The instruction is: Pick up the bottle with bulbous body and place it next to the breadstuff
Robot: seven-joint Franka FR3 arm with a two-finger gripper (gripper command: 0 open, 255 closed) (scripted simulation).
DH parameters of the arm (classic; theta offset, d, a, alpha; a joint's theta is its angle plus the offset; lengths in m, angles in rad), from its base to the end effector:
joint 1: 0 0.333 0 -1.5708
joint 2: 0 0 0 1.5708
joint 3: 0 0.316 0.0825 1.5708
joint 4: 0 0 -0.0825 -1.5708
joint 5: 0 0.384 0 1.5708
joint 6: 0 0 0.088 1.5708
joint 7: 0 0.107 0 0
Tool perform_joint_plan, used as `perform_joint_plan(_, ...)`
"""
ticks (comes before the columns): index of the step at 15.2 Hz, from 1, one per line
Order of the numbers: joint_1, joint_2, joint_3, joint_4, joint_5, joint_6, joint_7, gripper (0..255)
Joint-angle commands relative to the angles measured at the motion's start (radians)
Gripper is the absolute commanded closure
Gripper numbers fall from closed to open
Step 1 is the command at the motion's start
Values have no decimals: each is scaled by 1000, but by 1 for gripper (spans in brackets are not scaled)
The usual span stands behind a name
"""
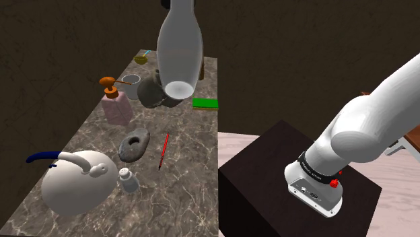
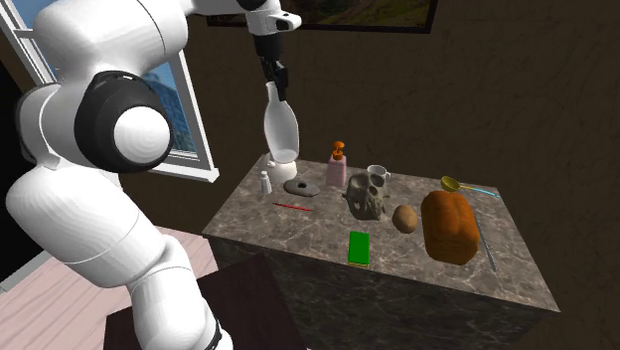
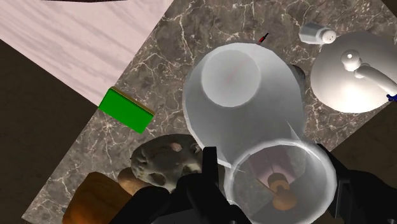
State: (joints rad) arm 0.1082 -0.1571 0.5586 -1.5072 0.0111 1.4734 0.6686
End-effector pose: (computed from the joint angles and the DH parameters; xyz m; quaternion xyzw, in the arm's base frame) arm 0.3730 0.3321 0.7142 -0.9981 0.0008 -0.0613 0.0024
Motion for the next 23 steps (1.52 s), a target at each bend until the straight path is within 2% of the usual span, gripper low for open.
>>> perform_joint_plan(1, 1, 19, 7, 49, -10, -33, 7, 255)
perform_joint_plan(3, 2, 33, 11, 83, -18, -56, 12, 255)
perform_joint_plan(14, -109, 59, -147, 97, -17, -38, -256, 255)
perform_joint_plan(23, -192, 192, -237, 244, -47, -57, -438, 255)
